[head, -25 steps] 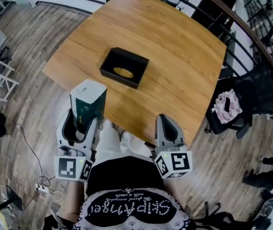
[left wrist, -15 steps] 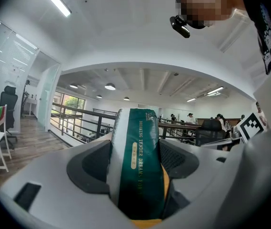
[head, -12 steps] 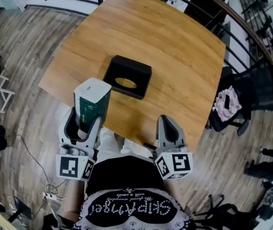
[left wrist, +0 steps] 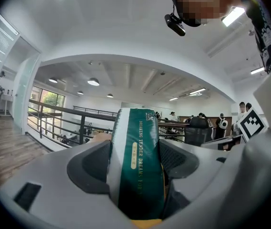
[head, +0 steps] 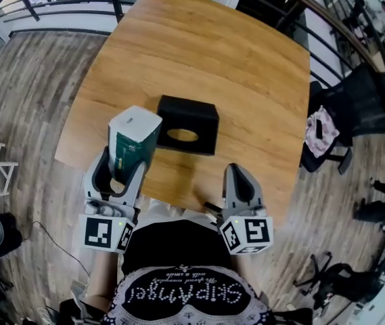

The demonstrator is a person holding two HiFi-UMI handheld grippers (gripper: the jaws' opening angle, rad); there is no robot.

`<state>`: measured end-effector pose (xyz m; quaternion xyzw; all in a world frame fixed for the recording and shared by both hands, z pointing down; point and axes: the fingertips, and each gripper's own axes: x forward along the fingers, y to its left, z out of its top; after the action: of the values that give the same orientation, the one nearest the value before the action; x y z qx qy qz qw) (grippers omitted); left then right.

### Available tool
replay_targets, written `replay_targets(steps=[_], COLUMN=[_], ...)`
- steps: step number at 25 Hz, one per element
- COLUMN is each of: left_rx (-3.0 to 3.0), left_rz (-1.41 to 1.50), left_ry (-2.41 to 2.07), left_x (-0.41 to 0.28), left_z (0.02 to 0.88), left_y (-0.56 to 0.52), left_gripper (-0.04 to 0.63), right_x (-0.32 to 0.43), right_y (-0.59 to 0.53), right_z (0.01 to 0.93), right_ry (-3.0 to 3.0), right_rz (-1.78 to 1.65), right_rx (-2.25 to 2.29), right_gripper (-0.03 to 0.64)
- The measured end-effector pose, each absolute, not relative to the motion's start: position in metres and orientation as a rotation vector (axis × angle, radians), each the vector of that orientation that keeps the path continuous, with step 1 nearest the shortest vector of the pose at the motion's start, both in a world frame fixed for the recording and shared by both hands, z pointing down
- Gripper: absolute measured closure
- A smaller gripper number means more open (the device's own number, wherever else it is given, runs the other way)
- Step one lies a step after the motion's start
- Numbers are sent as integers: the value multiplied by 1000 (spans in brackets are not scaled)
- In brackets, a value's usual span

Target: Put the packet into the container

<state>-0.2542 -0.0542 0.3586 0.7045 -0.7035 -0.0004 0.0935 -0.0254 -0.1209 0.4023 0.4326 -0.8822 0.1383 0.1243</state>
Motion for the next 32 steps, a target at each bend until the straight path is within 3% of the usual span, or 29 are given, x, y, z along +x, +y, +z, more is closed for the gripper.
replay_targets(steps=[6,32], left_rx=[2185,2230], left_rz=[47,73], left_ry=[-1985,-1949], left_x=[-277,-248], left_z=[372,358], left_y=[-74,-87], left_gripper=[252,253], right_x=[-48,-2], right_y=[-120,-129], right_z=[414,399], right_ry=[-2511,-2482], right_rz=[433,429], right_rx=[1349,1422], right_gripper=[578,579])
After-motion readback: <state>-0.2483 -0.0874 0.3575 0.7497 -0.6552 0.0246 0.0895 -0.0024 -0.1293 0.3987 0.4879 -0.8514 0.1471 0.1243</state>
